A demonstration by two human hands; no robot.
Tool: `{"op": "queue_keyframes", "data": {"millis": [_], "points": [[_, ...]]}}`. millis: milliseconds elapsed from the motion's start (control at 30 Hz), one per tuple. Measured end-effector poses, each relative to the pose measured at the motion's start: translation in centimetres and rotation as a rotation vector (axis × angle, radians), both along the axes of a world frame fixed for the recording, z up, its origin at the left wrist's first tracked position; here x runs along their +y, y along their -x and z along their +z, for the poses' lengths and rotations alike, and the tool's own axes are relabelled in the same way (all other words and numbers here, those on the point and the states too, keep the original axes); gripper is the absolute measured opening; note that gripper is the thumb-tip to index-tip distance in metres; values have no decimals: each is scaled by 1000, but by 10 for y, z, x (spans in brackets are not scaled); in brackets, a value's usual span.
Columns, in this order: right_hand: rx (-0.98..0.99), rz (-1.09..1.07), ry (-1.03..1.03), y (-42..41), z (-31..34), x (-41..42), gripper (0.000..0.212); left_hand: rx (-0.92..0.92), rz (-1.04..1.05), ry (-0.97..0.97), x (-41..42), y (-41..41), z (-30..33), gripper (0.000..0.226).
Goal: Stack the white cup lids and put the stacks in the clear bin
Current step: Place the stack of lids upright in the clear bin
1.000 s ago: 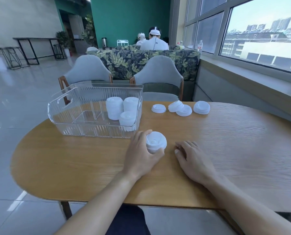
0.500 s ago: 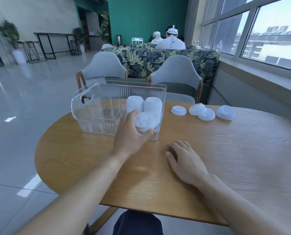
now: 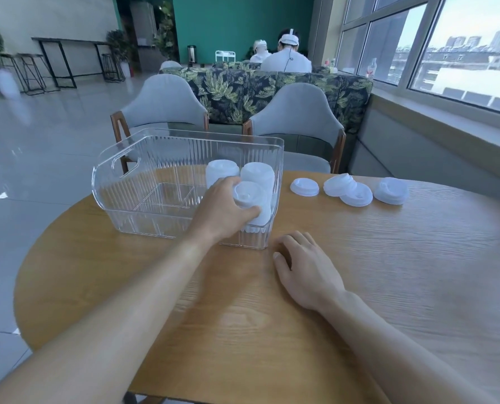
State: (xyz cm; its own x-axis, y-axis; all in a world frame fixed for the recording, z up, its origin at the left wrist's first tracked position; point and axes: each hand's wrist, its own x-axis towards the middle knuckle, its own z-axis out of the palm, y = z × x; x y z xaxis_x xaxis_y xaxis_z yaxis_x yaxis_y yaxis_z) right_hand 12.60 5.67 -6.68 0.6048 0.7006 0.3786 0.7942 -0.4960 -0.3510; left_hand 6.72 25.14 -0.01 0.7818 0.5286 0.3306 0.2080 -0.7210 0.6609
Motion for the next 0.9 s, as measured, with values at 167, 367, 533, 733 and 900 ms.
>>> {"op": "queue_keyframes", "data": {"millis": [167, 367, 533, 733, 900], "points": [[3, -6, -17, 0, -1, 0, 18, 87, -3, -16, 5, -12, 7, 78], [-13, -18, -38, 5, -2, -1, 16, 196, -30, 26, 5, -18, 10, 74], [-12, -9, -49, 5, -2, -1, 14, 239, -24, 8, 3, -22, 11, 66], [-20, -3, -61, 5, -2, -1, 14, 283, -31, 4, 8, -25, 10, 58], [-18, 2, -65, 5, -3, -1, 16, 293, -29, 22, 10, -27, 8, 67]]}}
